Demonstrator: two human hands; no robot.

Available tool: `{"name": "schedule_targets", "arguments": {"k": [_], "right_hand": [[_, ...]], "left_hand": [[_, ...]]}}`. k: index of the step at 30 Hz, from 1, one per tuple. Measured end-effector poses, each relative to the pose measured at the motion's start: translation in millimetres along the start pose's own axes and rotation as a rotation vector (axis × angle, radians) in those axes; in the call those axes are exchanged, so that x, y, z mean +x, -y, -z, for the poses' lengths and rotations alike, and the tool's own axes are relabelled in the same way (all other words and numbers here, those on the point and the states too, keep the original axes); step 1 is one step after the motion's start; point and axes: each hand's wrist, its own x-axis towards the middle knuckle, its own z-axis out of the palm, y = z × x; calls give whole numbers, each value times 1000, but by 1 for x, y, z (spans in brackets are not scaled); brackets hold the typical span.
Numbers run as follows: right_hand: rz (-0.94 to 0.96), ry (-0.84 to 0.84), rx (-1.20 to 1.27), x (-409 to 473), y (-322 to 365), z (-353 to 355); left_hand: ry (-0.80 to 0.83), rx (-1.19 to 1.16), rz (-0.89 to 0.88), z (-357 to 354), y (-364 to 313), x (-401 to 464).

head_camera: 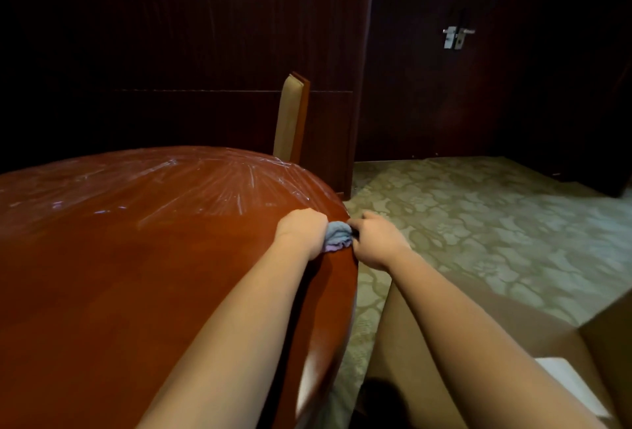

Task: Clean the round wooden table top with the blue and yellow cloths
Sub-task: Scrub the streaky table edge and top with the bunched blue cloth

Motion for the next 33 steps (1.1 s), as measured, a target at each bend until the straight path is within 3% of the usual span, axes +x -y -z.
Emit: {"name": "schedule_targets", "arguments": {"k": [15, 25, 33], "right_hand": [[109, 3, 104, 179, -37, -32], [101, 331, 25, 163, -25, 12], [117, 440, 111, 152, -29, 20]], "left_hand": [[-13, 12, 191, -13, 44, 150], [318, -126, 250, 25, 29, 137], [476, -206, 348, 41, 20, 128]]}}
